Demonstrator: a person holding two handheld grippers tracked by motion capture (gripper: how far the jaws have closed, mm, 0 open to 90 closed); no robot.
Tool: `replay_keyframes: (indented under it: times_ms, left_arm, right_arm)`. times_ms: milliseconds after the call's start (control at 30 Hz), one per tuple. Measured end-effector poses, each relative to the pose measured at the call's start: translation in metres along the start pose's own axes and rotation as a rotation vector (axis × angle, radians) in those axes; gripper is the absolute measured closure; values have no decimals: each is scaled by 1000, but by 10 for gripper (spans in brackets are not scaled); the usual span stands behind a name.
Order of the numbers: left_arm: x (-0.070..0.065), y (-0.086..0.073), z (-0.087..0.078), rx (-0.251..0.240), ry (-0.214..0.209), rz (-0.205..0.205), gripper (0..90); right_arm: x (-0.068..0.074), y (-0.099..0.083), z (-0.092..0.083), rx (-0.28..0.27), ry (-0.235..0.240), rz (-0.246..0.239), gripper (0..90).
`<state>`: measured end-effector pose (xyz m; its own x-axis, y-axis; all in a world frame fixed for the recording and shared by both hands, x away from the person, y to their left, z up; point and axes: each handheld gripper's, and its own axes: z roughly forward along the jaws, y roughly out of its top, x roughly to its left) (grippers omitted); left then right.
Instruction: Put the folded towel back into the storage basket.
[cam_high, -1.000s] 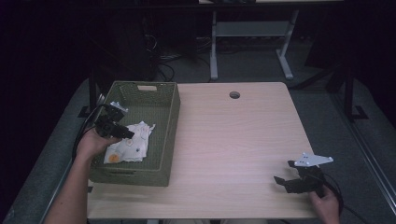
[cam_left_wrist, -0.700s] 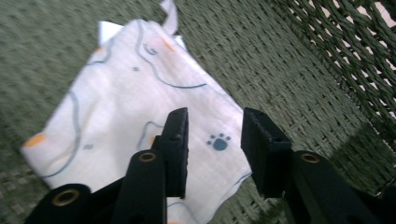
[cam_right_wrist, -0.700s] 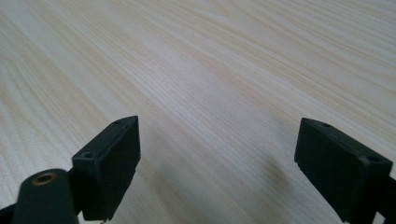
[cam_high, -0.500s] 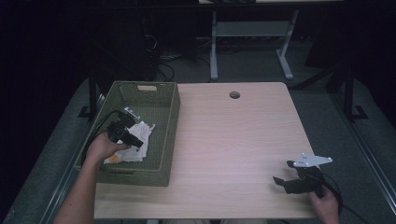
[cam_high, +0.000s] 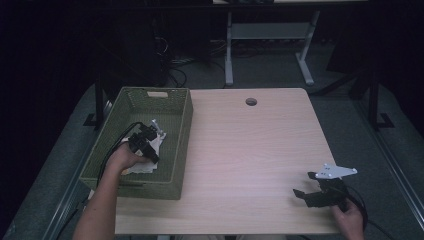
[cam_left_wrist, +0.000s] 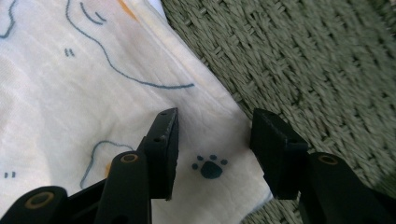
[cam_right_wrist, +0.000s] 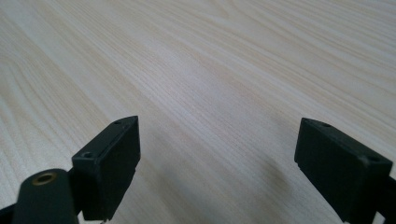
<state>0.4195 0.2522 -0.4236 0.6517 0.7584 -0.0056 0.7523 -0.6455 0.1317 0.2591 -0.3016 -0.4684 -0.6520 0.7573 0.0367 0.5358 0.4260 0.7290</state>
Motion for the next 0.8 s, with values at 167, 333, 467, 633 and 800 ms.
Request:
replay_keyframes:
  times_ms: [167, 333, 467, 633, 800]
  left_arm:
    - [-5, 2, -1, -5, 16, 20, 761]
    - [-6, 2, -3, -11, 25, 16, 878]
    - [-7, -1, -12, -37, 0, 31, 883]
    - [-14, -3, -24, -76, -47, 55, 882]
    - [-24, -1, -24, -58, -103, 82, 874]
  right_arm:
    - [0, 0, -1, -3, 0, -3, 138]
    - [1, 0, -2, -5, 0, -3, 138]
    - [1, 0, -2, -4, -1, -3, 138]
    - [1, 0, -3, -8, 1, -3, 138]
    - [2, 1, -3, -10, 1, -13, 138]
